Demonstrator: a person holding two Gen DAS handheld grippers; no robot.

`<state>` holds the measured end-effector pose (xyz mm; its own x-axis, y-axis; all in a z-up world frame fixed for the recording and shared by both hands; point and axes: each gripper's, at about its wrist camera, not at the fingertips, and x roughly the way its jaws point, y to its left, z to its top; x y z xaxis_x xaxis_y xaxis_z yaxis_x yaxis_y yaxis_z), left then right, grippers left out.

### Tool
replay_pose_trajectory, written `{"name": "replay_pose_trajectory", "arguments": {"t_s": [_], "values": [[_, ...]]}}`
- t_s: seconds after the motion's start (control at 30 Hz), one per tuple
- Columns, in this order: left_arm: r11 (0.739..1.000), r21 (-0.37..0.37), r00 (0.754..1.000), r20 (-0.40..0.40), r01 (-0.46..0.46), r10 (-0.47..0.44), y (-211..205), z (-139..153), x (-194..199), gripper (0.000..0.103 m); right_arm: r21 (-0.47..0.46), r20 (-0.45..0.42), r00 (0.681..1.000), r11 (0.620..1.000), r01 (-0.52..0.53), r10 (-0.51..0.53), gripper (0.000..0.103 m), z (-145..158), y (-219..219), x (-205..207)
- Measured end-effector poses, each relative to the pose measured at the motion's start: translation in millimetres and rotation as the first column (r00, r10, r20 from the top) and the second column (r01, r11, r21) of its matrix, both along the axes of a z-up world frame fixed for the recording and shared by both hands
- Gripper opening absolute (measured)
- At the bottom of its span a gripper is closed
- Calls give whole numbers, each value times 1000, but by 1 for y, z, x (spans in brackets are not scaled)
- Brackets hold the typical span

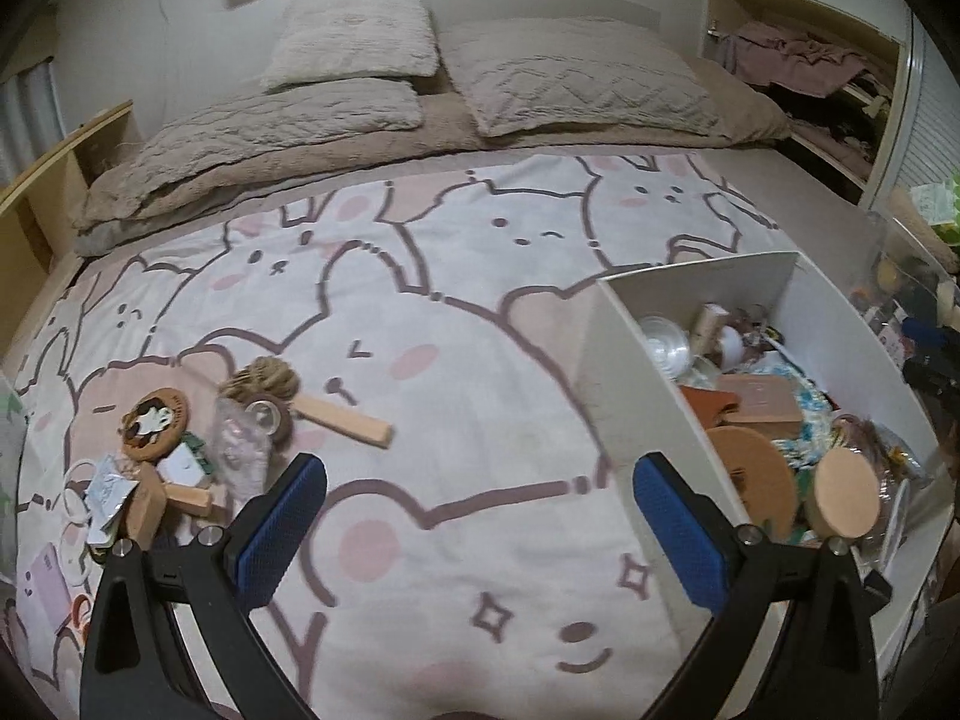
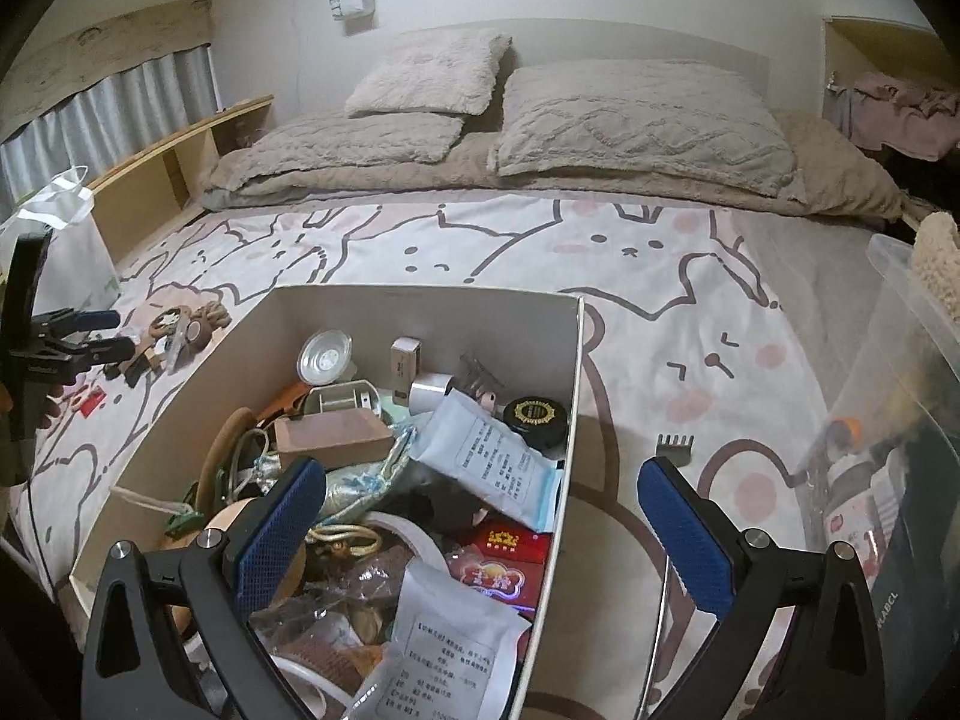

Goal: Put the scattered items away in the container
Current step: 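Withdraw both open tools up and away from the white box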

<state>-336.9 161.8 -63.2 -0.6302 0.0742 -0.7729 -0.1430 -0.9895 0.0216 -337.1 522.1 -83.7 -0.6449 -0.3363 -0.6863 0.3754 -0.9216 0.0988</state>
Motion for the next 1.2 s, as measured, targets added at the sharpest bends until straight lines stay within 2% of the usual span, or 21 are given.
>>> {"name": "replay_pose_trajectory", "arguments": {"t_s": [0.17,0.4,0.57,0.8,1.2], "values": [[999,-25,1000,-9,-30,30,-23,-5,3,103,36,-28,1000,999,16,-15,103,5,-8,3],[998,-48,998,-28,-51,50,-51,-6,13,103,11,-53,998,1000,24,-24,103,28,-19,20],[998,-52,996,-73,-46,43,-62,7,29,103,-9,-96,995,1000,29,-30,103,54,-34,41],[999,-3,988,-149,-39,39,-77,32,63,103,-30,-163,986,999,37,-41,103,82,-58,79],[1000,-3,971,-237,-28,27,-84,49,128,103,30,-226,971,996,88,-79,103,82,-94,151]]}}
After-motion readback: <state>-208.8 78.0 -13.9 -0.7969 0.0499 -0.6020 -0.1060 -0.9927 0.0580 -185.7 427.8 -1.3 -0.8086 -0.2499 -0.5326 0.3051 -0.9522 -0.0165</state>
